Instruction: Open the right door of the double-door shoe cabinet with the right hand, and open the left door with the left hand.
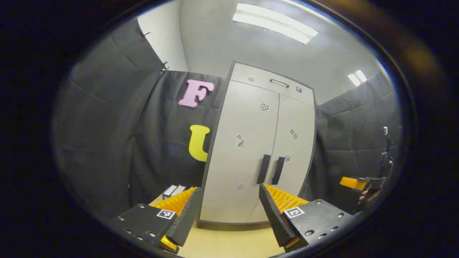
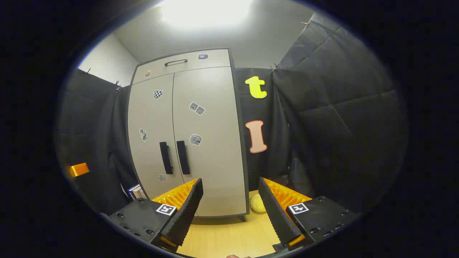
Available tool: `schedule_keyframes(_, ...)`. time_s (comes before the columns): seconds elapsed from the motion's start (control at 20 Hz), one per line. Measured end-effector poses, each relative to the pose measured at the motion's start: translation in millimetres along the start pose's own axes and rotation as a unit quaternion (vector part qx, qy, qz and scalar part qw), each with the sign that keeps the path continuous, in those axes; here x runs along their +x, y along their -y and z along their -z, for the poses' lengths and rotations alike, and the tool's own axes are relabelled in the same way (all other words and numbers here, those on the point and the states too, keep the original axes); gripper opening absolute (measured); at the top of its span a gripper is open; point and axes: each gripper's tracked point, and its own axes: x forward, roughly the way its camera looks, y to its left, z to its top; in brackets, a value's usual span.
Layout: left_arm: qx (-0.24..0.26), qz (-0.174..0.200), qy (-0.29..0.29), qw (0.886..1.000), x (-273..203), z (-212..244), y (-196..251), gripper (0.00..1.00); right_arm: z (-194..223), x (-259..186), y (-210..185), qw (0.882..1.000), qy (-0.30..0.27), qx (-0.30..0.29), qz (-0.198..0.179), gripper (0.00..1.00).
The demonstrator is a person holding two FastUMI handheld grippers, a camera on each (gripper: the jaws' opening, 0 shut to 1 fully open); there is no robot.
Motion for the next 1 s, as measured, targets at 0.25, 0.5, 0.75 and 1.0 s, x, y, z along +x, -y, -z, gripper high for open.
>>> schedule_keyframes(0.25,0.026,-0.020,-0.024,0.999,2.7,14.0,-2.0,0.93,8.8,5.3,14.0,1.000,-0.014,0.010,0.015,0.98)
schedule_keyframes(0.5,0.022,-0.039,-0.046,0.998,14.7,30.2,13.6,0.94,20.3,28.8,30.9,0.999,-0.041,0.002,0.015,0.98)
schedule_keyframes(0.75,0.037,-0.097,-0.047,0.993,23.6,31.3,21.4,0.94,20.4,73.0,39.9,0.998,-0.051,0.016,-0.020,0.98)
schedule_keyframes(1.0,0.035,-0.161,-0.036,0.986,22.5,30.9,44.5,0.93,24.7,106.1,53.8,0.996,-0.051,-0.006,-0.076,0.98)
